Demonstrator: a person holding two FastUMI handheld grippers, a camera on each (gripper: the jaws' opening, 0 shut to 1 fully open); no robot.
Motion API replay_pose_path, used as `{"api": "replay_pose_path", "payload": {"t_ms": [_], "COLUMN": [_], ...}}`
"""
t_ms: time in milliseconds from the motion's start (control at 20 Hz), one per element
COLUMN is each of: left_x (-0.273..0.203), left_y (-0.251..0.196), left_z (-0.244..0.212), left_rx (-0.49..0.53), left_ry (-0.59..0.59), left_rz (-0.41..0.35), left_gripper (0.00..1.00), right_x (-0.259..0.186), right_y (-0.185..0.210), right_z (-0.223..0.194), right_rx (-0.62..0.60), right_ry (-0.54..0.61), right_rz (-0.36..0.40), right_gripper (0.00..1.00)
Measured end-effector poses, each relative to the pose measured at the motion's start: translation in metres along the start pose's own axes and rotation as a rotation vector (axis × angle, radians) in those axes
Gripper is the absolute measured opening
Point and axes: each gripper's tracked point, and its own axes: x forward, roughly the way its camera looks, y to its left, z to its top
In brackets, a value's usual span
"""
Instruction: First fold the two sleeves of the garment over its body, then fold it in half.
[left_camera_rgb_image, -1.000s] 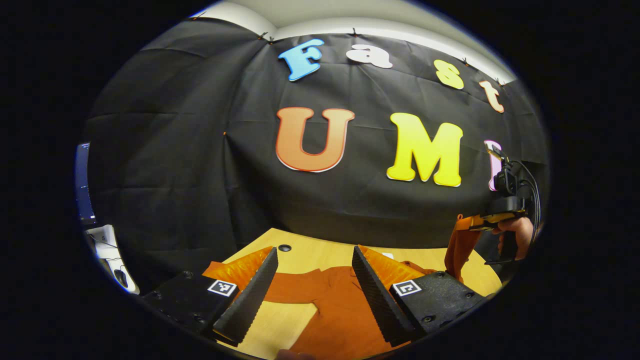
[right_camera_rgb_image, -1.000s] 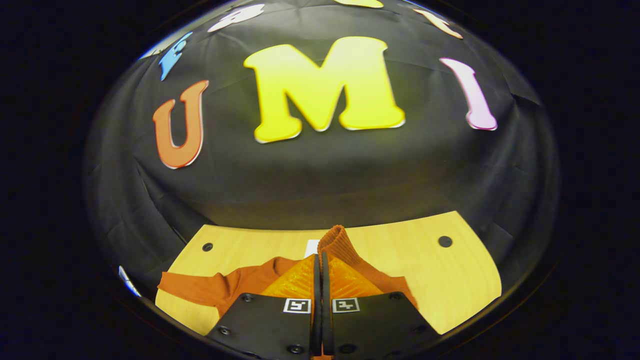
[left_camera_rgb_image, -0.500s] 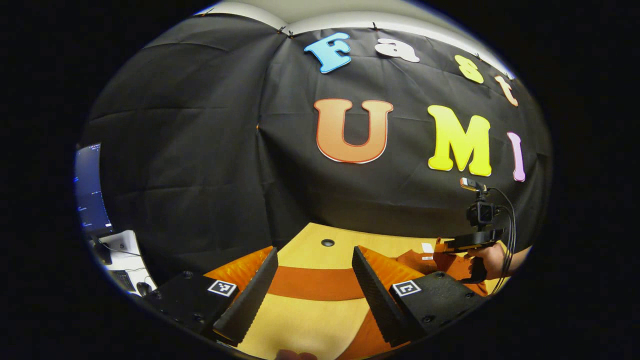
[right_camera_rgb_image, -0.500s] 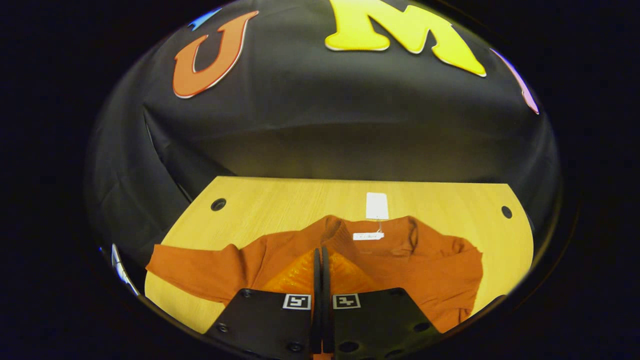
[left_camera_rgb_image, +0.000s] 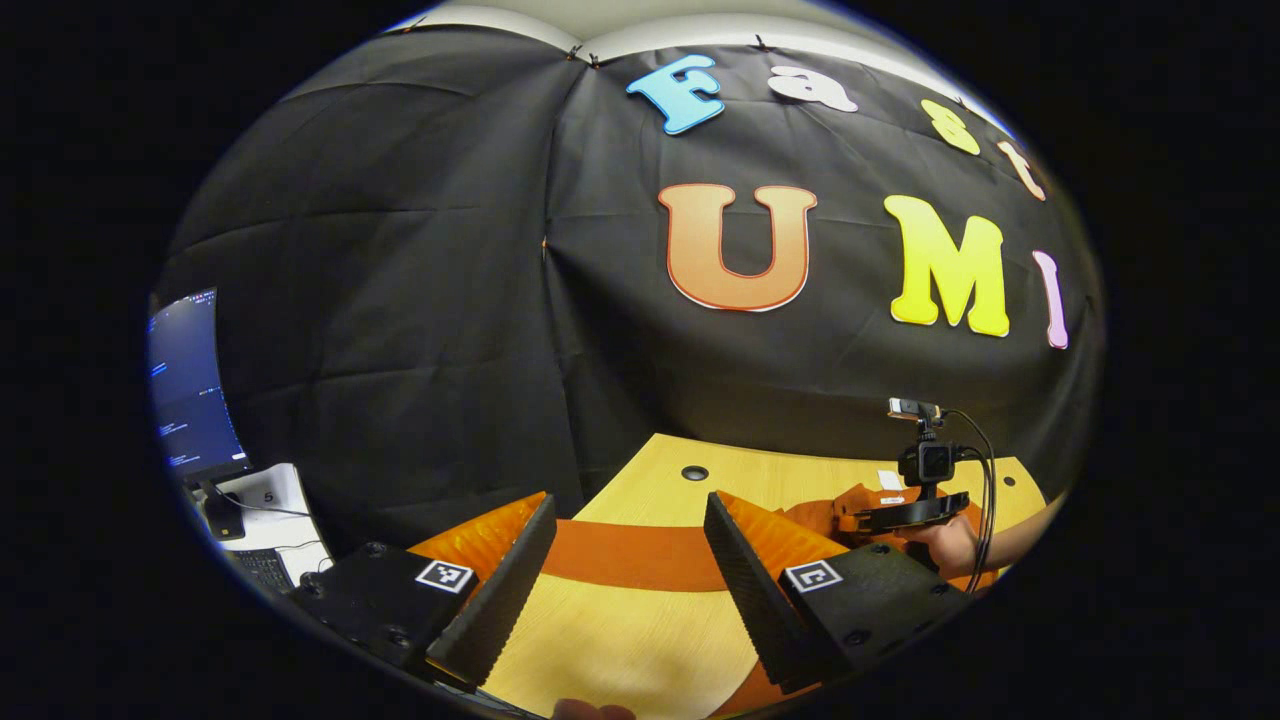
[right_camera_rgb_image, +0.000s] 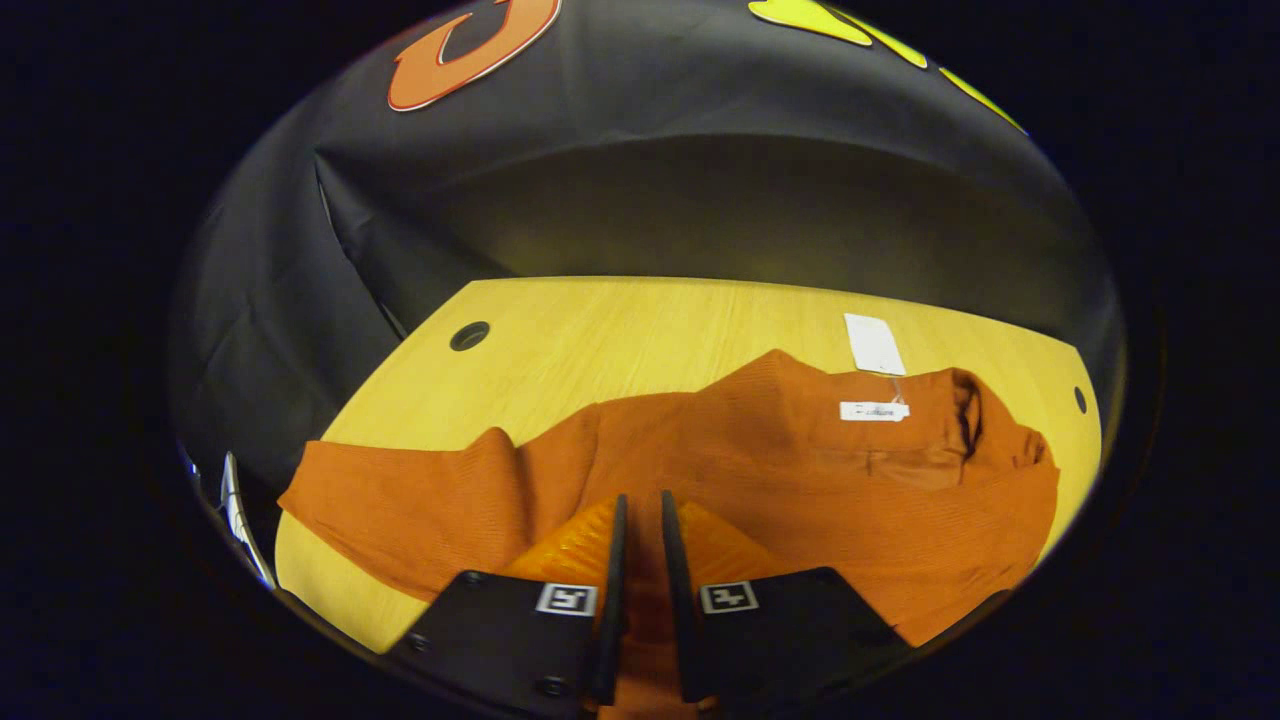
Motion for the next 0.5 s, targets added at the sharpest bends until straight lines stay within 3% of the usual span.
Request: {"api": "replay_pose_path", "payload": {"t_ms": [50,100,300,450,500], "left_x": [0.0,0.0,0.007,0.017,0.022], "left_y": [0.002,0.002,-0.002,-0.003,0.0], "left_z": [-0.002,-0.001,-0.001,0.0,0.001], "left_rx": [0.003,0.002,-0.022,-0.025,-0.023], "left_ry": [0.0,-0.003,-0.015,-0.043,-0.052], "left_rz": [0.002,0.0,-0.005,-0.017,-0.019], "left_gripper": [0.97,0.97,0.98,0.97,0.97], "right_x": [-0.002,-0.005,-0.044,-0.094,-0.113], "right_y": [0.002,0.003,0.005,0.006,0.009], "right_z": [0.003,0.006,0.026,0.035,0.038], "right_rx": [-0.001,0.0,0.02,0.01,-0.001], "right_ry": [-0.01,-0.017,-0.091,-0.154,-0.175], "right_rz": [0.005,0.007,0.033,0.061,0.078], "right_gripper": [0.33,0.47,0.77,0.89,0.88]}}
